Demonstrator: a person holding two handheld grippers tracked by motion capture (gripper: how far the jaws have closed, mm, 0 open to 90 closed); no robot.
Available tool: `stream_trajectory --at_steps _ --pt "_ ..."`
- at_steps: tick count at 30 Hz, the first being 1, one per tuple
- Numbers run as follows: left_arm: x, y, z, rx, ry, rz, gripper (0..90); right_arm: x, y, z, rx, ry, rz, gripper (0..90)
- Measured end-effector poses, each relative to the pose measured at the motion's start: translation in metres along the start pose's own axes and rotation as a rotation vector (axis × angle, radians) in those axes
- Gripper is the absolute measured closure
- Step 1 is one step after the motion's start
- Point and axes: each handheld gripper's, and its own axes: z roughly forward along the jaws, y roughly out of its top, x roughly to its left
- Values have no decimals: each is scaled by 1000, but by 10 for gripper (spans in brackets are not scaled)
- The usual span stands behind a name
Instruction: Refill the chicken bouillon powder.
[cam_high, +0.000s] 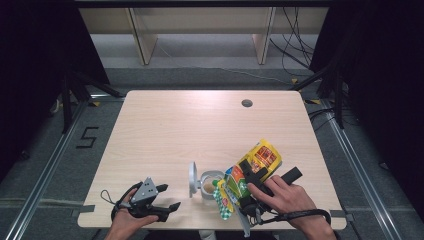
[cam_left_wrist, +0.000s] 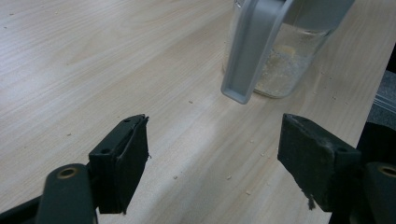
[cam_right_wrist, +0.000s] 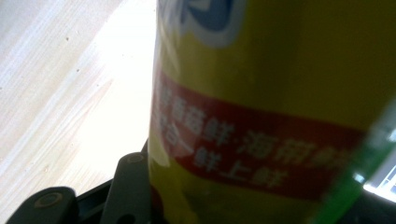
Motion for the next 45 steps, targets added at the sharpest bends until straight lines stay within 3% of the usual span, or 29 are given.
stream_trajectory --at_steps 1,3,6,8,10,11,12,13,21,23,26,29,32,34,35,36,38,39,41,44,45 --pt "0 0 0 4 4 1 226 -1 0 1 -10 -1 -24 556" --pt "1 0 -1 5 5 9 225 -1 0 1 -9 -1 -24 557" --pt "-2 -1 1 -20 4 -24 215 0 0 1 -3 0 1 556" --pt "1 -1 1 -8 -3 5 215 0 0 1 -2 0 1 557" --pt "2 0 1 -12 -1 11 213 0 0 1 -3 1 0 557" --pt "2 0 0 11 5 11 213 -1 -1 2 -11 2 -19 557" --pt "-1 -1 1 -6 1 -31 213 -1 -1 2 -11 3 -19 557" --pt "1 -1 0 5 6 -19 213 0 0 1 -3 4 2 557" --pt "1 0 0 -3 3 -14 215 -1 -1 1 -9 -1 -23 557" --pt "0 -1 0 -9 3 -20 216 -2 -1 1 -12 19 -20 557" --pt "1 0 -1 4 6 -14 217 -1 -1 1 -9 -2 -24 557" --pt "0 -1 0 -4 3 -18 219 -2 -2 1 -14 19 -19 557" --pt "0 0 -1 4 2 -14 220 -1 -2 1 -11 1 -20 557" --pt "1 0 -1 -1 0 5 221 -2 -2 1 -13 19 -19 557" --pt "0 0 -1 -1 1 -16 221 -1 -2 1 -10 0 -21 557" --pt "1 0 -1 2 -1 -19 221 -2 -2 1 -13 18 -23 557" --pt "0 0 -1 3 2 -16 221 -1 -2 0 -10 -1 -22 557" --pt "0 -1 -1 -2 2 -15 221 -2 -2 1 -14 19 -21 557" --pt "-1 0 0 -20 5 -32 221 -1 -2 1 -10 -1 -22 557" --pt "0 0 -1 -2 2 -13 221 -2 -2 0 -8 -1 -23 557" --pt "0 0 -1 -4 1 -14 221 0 -2 -1 0 -1 1 557"
